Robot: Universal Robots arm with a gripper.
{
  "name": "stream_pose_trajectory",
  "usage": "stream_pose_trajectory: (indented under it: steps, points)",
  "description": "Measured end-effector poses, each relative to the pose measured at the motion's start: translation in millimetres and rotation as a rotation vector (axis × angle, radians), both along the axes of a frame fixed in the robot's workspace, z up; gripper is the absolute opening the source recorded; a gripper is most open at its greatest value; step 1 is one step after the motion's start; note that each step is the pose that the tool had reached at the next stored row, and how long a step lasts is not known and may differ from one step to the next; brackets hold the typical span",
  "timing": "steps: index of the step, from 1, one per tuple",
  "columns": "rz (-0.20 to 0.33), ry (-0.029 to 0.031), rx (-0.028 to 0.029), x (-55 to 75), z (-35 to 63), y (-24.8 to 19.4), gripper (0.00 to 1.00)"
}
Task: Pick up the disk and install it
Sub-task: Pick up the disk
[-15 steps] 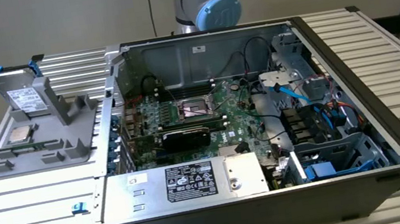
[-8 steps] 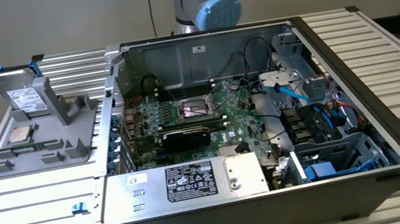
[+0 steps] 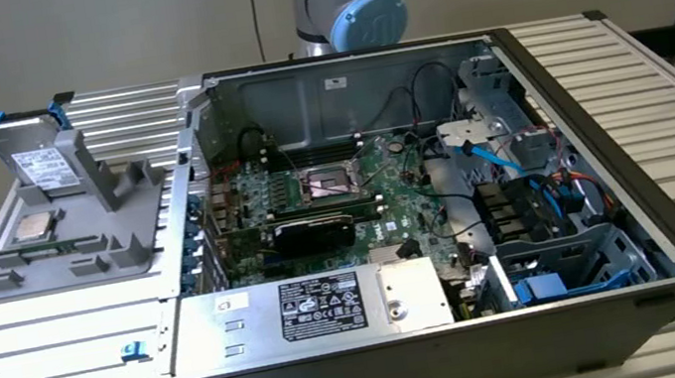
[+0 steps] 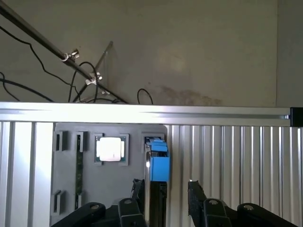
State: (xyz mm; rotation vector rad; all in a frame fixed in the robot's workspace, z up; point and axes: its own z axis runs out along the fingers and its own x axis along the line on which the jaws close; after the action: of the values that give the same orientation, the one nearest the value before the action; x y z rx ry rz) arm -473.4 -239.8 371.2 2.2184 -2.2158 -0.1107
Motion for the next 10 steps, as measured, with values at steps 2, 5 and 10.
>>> stream_pose_trajectory:
  steps: [2, 5, 10]
  points:
    - [0.000, 0.0017, -0.0223, 0.1, -0.6, 0.3, 0.49]
    - [0.000, 0.0007, -0.0544, 0.1, -1.8, 1.5, 0.49]
    - [0.000, -0.0093, -0.0623, 0.1, -7.4, 2.7, 0.49]
